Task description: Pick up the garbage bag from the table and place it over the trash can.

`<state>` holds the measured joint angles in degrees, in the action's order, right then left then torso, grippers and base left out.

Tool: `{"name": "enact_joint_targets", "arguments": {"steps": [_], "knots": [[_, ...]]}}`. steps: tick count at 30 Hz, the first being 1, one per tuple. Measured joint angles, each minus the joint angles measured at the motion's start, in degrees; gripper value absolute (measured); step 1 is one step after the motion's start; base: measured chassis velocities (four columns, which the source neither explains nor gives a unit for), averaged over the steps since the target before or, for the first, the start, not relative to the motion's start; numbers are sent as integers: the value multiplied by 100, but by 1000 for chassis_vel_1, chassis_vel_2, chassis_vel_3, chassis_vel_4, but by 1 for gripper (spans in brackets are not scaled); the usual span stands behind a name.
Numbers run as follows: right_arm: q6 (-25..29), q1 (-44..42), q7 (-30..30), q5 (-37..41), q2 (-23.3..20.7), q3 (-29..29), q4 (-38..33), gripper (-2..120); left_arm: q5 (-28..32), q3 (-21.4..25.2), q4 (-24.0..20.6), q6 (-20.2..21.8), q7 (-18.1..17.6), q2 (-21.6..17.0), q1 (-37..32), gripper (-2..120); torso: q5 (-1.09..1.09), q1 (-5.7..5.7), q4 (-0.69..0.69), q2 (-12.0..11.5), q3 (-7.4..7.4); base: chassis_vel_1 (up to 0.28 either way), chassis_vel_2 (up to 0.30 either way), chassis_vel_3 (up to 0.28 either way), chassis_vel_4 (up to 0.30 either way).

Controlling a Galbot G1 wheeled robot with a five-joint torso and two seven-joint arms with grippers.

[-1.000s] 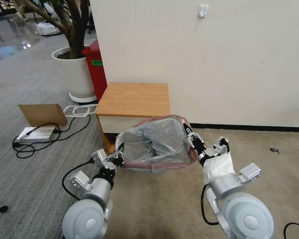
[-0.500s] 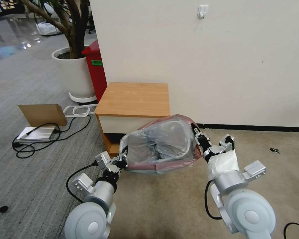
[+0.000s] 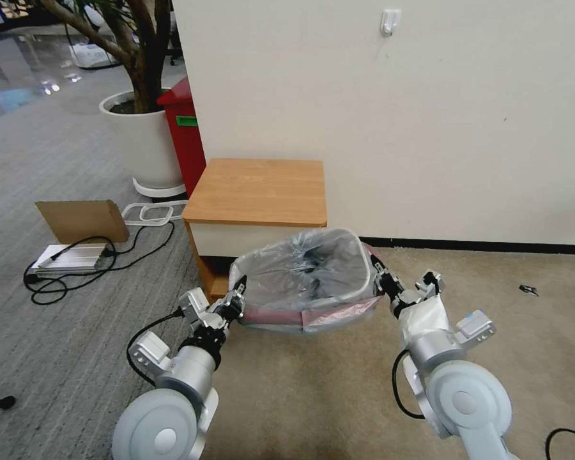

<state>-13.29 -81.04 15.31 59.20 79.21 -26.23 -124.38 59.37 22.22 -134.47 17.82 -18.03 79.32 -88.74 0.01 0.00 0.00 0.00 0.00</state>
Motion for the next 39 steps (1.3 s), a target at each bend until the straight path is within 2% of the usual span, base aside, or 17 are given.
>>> {"name": "enact_joint_targets", "arguments": {"steps": [7,13,17,18,21,23,24,27,29,30,31,32,33,35,37,38,39], "knots": [[361,-82,-700,-680,-15,-28,277,0,117,23,-17,9,64,1,31,7,-1,0,0,0,0,0,0,0,0],[395,-220,-868,-915,-41,-33,126,3,-110,48,17,30,100,-35,50,7,1,0,-1,0,0,0,0,0,0],[237,-389,-959,-650,-165,-48,-458,24,-835,103,149,39,217,-155,60,7,-2,0,0,0,0,0,0,0,0],[237,-389,-959,-650,-165,-48,-458,24,-835,103,149,39,217,-155,60,7,-2,0,0,0,0,0,0,0,0],[-60,-405,-900,-111,-279,-155,-807,37,-929,148,160,41,225,-240,88,7,-1,0,0,0,0,0,0,0,0],[-108,-398,-855,1,-300,-174,-858,39,-929,152,159,40,225,-249,91,7,-1,0,0,0,0,0,0,0,0],[-170,-362,-732,219,-359,-211,-981,46,-956,156,171,40,227,-274,96,7,1,0,-1,0,0,0,0,0,0],[-389,-201,-599,360,-684,-280,-1498,59,-1207,161,232,41,227,-357,84,7,0,0,-1,0,-1,0,0,0,0],[-495,-127,-604,317,-852,-279,-1662,61,-1254,158,243,41,227,-385,81,7,-1,0,-1,0,-1,0,0,0,0],[-575,-55,-624,253,-1038,-258,-1780,66,-1289,154,249,46,227,-408,80,7,-1,0,-1,0,-1,0,0,0,0],[-795,155,-795,-171,-1641,-105,-1908,75,-1403,119,264,56,227,-469,94,7,-1,0,2,0,0,0,0,0,0],[-795,155,-795,-171,-1641,-105,-1908,75,-1403,119,264,56,227,-469,94,7,-1,0,2,0,0,0,0,0,0],[-855,225,-976,-440,-1888,-11,-1928,78,-1479,98,272,57,227,-497,110,7,0,0,2,0,0,0,0,0,0],[-982,328,-1332,-1028,-2282,225,-1935,75,-1672,42,277,57,228,-556,151,7,0,0,-1,0,0,0,0,0,0],[-1021,397,-1516,-1317,-2440,350,-1935,72,-1774,17,279,57,238,-595,167,7,1,0,-2,0,-1,0,0,0,0],[-1069,590,-1833,-1841,-2714,606,-1902,63,-1929,-10,281,56,257,-663,186,7,0,0,-2,0,-1,0,0,0,0],[-1092,694,-1925,-2033,-2825,723,-1865,60,-1986,-18,280,56,267,-690,190,7,0,0,-1,0,0,0,0,0,0]]}}
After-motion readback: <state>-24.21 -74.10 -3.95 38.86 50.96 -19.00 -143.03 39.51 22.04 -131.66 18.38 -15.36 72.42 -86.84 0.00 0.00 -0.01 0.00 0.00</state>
